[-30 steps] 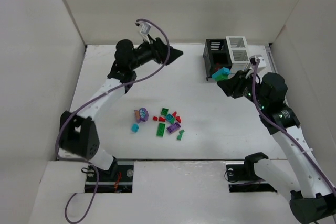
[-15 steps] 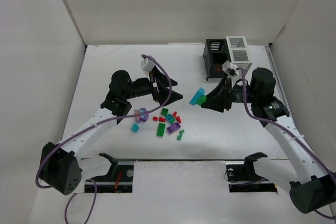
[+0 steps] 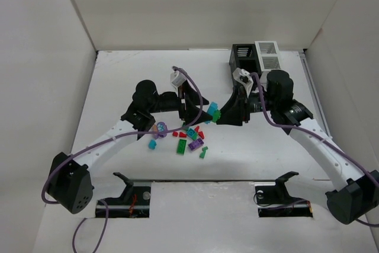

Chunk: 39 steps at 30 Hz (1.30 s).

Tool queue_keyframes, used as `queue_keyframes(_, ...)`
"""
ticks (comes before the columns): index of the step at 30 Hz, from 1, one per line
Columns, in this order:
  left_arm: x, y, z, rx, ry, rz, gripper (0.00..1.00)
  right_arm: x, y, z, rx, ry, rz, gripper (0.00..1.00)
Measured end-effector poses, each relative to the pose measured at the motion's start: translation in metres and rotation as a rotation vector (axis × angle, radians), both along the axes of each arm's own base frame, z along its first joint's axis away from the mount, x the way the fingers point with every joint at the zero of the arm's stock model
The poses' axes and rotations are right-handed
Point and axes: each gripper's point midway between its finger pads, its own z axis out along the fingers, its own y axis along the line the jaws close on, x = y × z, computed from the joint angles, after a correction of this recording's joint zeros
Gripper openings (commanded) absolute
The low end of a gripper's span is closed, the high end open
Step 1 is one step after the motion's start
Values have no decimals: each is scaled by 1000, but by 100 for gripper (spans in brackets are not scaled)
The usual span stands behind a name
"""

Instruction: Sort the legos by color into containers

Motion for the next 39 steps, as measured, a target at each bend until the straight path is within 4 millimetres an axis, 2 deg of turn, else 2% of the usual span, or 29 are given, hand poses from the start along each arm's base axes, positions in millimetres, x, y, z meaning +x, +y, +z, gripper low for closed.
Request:
queue_keyframes(3, -1, -2, 0, 2, 1, -19, 58, 6, 3, -3, -9, 11, -6, 2)
queue_keyframes(4, -1, -2, 2, 1, -5, -23, 46, 7, 3, -5, -12, 16, -6, 2)
queue_keyframes(6, -4, -2, 4, 0, -5, -47, 35, 11, 5, -7, -19, 20, -20, 2)
queue_keyframes(7, -5, -3, 5, -2, -10, -52, 31, 12, 5, -8, -21, 23, -21, 6)
queue_keyframes(9, -6, -3, 5, -2, -10, -57, 21, 14, 6, -9, -23, 21, -28, 22)
queue_keyframes(12, -6, -3, 5, -1, -9, -58, 8, 13, 6, -9, -24, 21, -28, 23)
queue_keyframes(15, -6, -3, 5, -1, -8, -56, 4, 14, 6, -9, -24, 20, -31, 37)
queue_keyframes(16, -6, -3, 5, -2, -8, -56, 2, 14, 6, -8, -24, 19, -32, 48)
queue_keyframes(17, -6, -3, 5, -2, -7, -55, 0, 14, 6, -8, -24, 18, -33, 53)
queue_keyframes(19, -4, -4, 5, -2, -4, -45, 0, 13, 6, -6, -21, 14, -31, 59)
queue_keyframes(20, -3, -4, 5, -2, -2, -38, 0, 12, 6, -5, -20, 10, -28, 66)
queue_keyframes(22, -2, -4, 5, -3, -2, -30, 0, 11, 7, -2, -15, 3, -25, 70)
queue_keyframes(24, -1, -4, 5, -4, 0, -24, 0, 11, 8, 2, -11, -7, -22, 70)
queue_keyframes(32, -5, -8, 11, -13, -2, -32, 0, 16, 9, 5, -15, -12, -53, 51)
queue_keyframes(33, -6, -9, 12, -14, -2, -34, 0, 17, 9, 6, -14, -14, -54, 48)
queue_keyframes(34, -7, -10, 13, -16, -4, -38, 0, 17, 10, 7, -14, -13, -55, 36)
queue_keyframes(37, -9, -10, 14, -18, -9, -45, 0, 17, 10, 7, -15, -1, -53, 20)
queue_keyframes(39, -8, -10, 14, -18, -8, -40, 0, 17, 10, 8, -14, 0, -54, 14)
